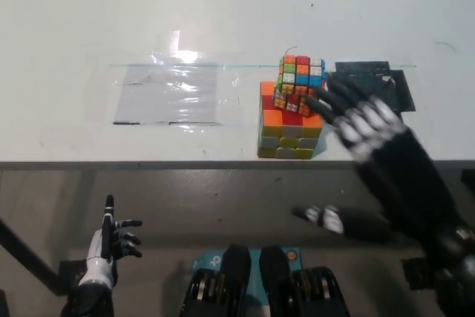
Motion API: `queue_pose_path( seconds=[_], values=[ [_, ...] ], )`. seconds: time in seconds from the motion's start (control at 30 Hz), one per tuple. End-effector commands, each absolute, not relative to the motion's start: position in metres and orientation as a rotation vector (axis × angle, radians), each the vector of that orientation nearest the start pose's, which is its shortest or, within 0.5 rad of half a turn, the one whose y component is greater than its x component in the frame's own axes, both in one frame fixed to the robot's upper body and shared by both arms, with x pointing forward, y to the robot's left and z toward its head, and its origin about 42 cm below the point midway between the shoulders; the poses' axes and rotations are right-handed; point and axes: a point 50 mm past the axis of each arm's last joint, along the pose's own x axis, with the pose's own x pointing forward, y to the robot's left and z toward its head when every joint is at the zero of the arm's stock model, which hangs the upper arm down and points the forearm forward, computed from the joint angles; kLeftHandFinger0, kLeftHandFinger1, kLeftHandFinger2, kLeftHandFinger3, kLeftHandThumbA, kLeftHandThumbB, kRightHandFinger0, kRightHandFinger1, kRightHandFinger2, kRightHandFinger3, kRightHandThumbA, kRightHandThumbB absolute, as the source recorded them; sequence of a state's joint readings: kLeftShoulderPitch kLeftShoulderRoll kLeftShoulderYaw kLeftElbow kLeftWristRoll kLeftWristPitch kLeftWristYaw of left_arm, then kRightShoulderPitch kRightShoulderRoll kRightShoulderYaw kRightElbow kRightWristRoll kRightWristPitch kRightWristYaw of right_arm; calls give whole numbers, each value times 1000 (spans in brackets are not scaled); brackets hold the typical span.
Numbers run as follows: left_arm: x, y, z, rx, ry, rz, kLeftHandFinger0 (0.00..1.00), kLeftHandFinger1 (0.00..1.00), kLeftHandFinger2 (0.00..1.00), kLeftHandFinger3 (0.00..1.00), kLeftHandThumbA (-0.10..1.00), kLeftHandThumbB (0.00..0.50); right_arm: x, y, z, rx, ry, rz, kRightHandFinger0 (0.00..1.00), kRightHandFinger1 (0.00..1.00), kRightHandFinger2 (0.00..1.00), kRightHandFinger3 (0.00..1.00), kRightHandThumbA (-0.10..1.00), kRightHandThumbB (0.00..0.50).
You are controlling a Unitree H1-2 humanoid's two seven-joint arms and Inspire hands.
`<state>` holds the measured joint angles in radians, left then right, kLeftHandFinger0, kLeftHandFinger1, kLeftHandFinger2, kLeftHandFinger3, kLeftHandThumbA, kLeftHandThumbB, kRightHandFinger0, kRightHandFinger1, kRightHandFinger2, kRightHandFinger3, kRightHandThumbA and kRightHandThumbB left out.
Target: The robot uses its right hand to pick up the small cube kept on the middle on the desk and place it on the bigger cube kept next to it
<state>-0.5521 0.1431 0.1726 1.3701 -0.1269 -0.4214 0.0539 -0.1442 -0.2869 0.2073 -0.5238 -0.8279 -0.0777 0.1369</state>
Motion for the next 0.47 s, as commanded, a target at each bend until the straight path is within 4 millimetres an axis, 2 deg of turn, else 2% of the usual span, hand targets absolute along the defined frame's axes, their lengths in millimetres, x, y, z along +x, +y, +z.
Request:
queue_pose_path(
  seconds=[0.0, 0.07, 0.1, 0.13, 0.23, 0.3, 0.33, 0.43],
  values=[
    [384, 288, -16, -50, 358, 257, 370, 193, 230, 44, 1000, 500, 254, -220, 251, -1004, -729, -14, 1000, 1000, 1000, 1000, 1000, 410],
    [383, 287, -17, -49, 360, 259, 379, 199, 239, 46, 1000, 500, 250, -226, 239, -985, -660, -51, 1000, 1000, 1000, 1000, 1000, 404],
    [383, 287, -18, -44, 360, 255, 377, 192, 235, 37, 1000, 500, 244, -237, 220, -968, -591, -105, 967, 1000, 1000, 1000, 987, 336],
    [382, 287, -18, -46, 359, 256, 373, 192, 227, 28, 1000, 500, 241, -242, 208, -948, -544, -133, 889, 1000, 1000, 1000, 969, 318],
    [381, 286, -19, -37, 360, 250, 441, 238, 265, 68, 1000, 500, 238, -251, 172, -965, -421, -178, 814, 1000, 1000, 1000, 919, 260],
    [382, 286, -18, -38, 359, 249, 474, 237, 266, 66, 1000, 500, 239, -251, 172, -966, -423, -183, 806, 1000, 1000, 1000, 918, 262],
    [382, 286, -18, -40, 363, 248, 480, 235, 270, 80, 1000, 500, 242, -253, 151, -946, -374, -193, 809, 1000, 1000, 1000, 836, 240],
    [385, 285, -16, -47, 356, 253, 500, 229, 264, 83, 1000, 500, 249, -255, 135, -932, -352, -208, 790, 1000, 1000, 1000, 796, 236]
  ],
)
